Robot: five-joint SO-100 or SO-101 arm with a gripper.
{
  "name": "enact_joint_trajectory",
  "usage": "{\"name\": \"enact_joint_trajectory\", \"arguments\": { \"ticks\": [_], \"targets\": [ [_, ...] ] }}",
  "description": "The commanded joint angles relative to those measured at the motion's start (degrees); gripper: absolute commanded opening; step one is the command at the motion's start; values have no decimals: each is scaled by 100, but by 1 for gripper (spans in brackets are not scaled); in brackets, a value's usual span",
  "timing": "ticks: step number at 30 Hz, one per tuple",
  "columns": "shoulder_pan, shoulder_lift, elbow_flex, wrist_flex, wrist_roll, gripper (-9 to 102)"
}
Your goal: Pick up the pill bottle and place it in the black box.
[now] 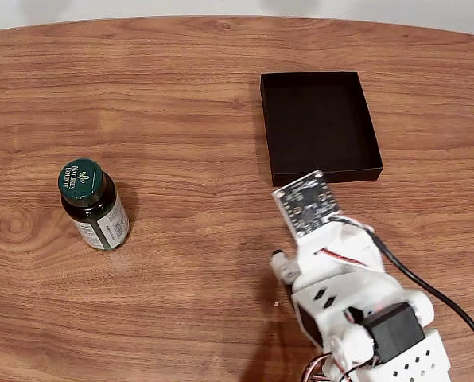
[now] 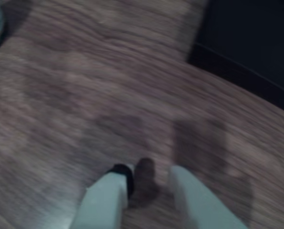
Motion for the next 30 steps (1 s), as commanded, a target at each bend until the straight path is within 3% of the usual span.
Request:
{"name": "enact_joint_trajectory", "arguments": {
  "ticks": [1,11,20,26,30],
  "targets": [
    [-729,62,-88,-202,-193,2],
    [-1556,105,-88,-686,-62,0],
    [-2065,-53,-88,-2136,132,4],
    [-2593,-1178,-88,-3700,334,13],
    [-2742,-1441,-88,-4113,387,19]
  ]
}}
